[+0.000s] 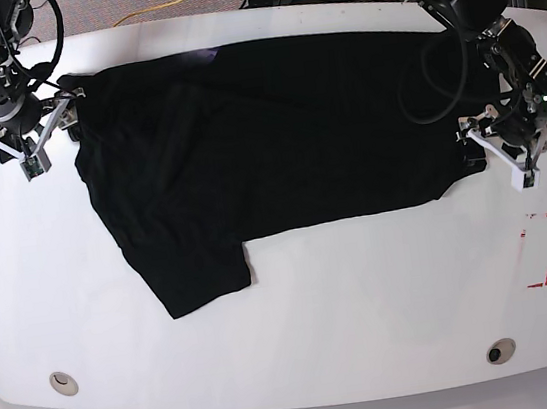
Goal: Layout the t-shirt on the table in an organized manner, then fold the t-shirt properly
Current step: 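Release the shirt with the left gripper and move it along the shirt side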
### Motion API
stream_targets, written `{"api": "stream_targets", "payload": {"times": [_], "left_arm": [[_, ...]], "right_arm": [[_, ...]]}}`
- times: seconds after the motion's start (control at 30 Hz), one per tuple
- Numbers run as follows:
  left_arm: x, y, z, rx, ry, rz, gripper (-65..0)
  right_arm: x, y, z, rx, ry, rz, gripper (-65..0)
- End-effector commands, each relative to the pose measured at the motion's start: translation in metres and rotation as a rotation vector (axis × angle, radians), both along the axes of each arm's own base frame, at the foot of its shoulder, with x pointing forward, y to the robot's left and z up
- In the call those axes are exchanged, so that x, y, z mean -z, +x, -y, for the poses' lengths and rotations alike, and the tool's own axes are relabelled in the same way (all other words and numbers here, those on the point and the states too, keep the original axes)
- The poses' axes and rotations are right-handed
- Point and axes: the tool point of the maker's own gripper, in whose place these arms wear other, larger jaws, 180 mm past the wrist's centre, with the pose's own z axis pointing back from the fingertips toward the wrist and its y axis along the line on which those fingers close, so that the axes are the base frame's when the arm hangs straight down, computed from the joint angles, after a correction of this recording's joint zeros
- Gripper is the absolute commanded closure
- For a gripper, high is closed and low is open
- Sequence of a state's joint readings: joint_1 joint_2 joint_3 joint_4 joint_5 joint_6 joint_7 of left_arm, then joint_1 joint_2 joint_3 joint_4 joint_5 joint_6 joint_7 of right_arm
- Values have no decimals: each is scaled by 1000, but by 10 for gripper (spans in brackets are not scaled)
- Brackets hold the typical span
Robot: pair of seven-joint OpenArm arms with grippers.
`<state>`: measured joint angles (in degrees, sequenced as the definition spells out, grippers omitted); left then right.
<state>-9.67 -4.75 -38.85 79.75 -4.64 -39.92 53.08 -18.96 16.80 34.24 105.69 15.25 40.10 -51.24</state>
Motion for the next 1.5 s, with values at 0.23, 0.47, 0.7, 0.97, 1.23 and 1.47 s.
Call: {"api": "stream_targets", "payload": {"times": [0.23,0.47,0.7,0.97,1.23,1.47], "left_arm": [[-13,16,-7,-33,-34,102,-478],[-7,18,-2,-28,-52,106,-478],[-3,33,5,-37,-115,120,-478],[2,35,9,-38,-137,114,-478],[2,36,11,-35,-141,116,-460],[2,36,12,-31,-140,115,-283]], "right_arm": [[-7,5,-3,0,11,37,-445],[-6,4,-4,1,13,34,-445],[-6,4,-4,1,13,34,-445],[-6,4,-4,1,13,34,-445],[-6,4,-4,1,13,34,-445],[-6,4,-4,1,13,34,-445]]}}
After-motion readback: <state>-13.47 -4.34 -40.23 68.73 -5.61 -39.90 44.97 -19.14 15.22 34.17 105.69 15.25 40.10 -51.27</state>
